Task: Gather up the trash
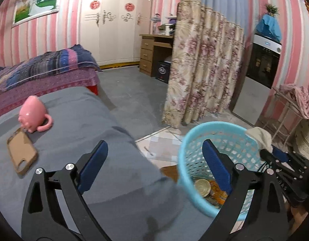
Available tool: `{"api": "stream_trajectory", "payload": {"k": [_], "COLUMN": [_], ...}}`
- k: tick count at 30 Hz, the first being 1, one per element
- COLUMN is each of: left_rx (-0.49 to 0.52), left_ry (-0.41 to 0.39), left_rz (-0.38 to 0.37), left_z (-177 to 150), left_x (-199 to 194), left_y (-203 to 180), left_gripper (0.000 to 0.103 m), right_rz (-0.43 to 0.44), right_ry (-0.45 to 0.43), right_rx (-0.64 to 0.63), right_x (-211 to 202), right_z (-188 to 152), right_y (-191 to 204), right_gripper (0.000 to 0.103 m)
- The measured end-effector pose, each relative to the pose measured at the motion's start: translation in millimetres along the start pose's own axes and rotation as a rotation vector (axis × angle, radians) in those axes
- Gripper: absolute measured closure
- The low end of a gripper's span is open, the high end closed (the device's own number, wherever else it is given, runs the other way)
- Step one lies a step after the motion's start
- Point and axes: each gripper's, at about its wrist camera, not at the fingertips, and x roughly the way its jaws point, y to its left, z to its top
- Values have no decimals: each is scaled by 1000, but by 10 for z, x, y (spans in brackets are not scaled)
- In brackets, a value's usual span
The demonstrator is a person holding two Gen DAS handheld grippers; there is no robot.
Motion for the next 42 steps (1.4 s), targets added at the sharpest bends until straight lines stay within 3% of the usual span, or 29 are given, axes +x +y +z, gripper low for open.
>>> {"api": "stream_trajectory", "payload": {"k": [11, 12, 13, 15, 17, 19, 23, 30, 42], "left_rx": [-15, -19, -19, -12, -6, -10, -45, -59, -117], "left_ry": [9, 7, 5, -7, -20, -24, -34, -35, -42], "left_rz": [110, 121, 130, 156, 180, 185, 201, 220, 247], "left_z": [-104, -119, -129, -148, -167, -181, -229, -338, -722], "left_x": [-313, -371, -408, -517, -639, -735, -944, -1251, -1888], "left_y": [571, 641, 679, 767, 868, 955, 1169, 1355, 1578], "left_gripper": [6, 6, 6, 6, 6, 6, 6, 6, 5], "right_rz": [1, -9, -19, -24, -34, -46, -52, -61, 48], "right_ry": [12, 14, 17, 16, 23, 46, 41, -12, -82], "right_rx": [7, 10, 14, 29, 33, 18, 6, -11, -57], "right_x": [98, 108, 118, 115, 118, 129, 58, -249, -1075], "right_z": [86, 95, 106, 122, 146, 176, 225, 246, 71], "right_y": [382, 424, 464, 516, 570, 651, 763, 1049, 1718], "right_gripper": [73, 65, 49, 28, 23, 10, 4, 4, 4]}}
